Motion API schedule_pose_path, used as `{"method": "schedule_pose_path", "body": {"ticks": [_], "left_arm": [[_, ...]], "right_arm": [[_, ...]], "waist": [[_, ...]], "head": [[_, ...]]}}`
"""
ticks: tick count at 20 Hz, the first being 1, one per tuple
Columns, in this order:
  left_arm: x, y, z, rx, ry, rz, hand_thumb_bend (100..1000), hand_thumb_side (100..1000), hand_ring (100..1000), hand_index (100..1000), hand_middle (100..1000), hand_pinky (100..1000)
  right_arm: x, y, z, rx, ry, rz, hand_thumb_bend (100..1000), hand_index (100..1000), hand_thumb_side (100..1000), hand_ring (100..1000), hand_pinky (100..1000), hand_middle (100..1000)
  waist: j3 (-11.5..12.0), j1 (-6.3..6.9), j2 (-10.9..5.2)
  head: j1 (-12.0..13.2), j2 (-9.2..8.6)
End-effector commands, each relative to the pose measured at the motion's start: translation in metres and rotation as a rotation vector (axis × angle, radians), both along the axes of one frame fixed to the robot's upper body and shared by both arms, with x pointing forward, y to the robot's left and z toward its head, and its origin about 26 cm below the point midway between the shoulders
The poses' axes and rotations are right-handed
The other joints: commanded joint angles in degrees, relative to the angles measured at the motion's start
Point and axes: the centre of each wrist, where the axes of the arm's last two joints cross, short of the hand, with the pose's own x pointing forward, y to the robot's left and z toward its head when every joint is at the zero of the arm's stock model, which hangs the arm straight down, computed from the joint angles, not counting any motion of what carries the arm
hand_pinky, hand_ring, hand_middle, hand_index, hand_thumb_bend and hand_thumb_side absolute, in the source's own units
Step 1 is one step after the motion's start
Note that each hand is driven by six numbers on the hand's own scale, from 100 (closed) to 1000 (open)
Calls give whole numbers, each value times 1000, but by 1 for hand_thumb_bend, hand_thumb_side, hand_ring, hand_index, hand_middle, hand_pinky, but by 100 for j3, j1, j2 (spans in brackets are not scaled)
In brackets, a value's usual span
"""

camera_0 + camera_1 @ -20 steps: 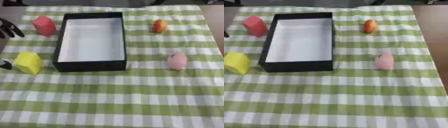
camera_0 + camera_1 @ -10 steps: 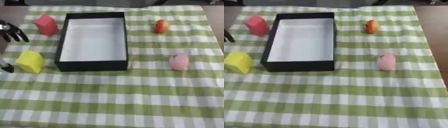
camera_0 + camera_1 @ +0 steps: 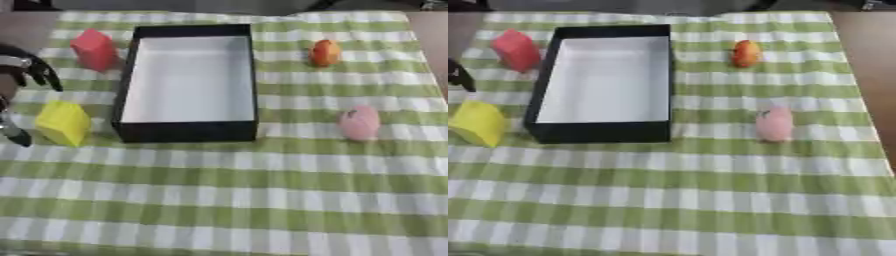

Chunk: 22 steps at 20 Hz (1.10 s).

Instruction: Pick up objects on the table and place them in the box.

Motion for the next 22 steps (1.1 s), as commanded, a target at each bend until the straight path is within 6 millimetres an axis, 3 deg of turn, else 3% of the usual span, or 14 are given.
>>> {"method": "schedule_pose_path", "body": {"ticks": [1,8,16,22], "left_arm": [[1,2,12,75,-34,-12,695,100,926,829,893,868],[7,3,8,135,-88,-24,699,100,918,836,896,860],[11,1,9,64,-145,-35,709,100,896,840,882,846],[16,0,-1,-2,-60,-29,742,100,886,842,880,839]], "right_arm": [[-1,-3,11,-24,-23,-4,100,893,726,692,756,752],[-1,-4,8,-22,-18,-9,100,892,731,690,755,752],[-1,-5,6,-21,-11,-12,100,892,736,690,755,751],[-1,-4,7,-18,-13,-11,100,890,737,690,755,750]], "waist": [[-14,-30,-32],[-12,-36,-19],[-7,-35,-11],[-35,-38,8]], "head": [[47,-10],[104,-10],[122,-10],[60,-10]]}}
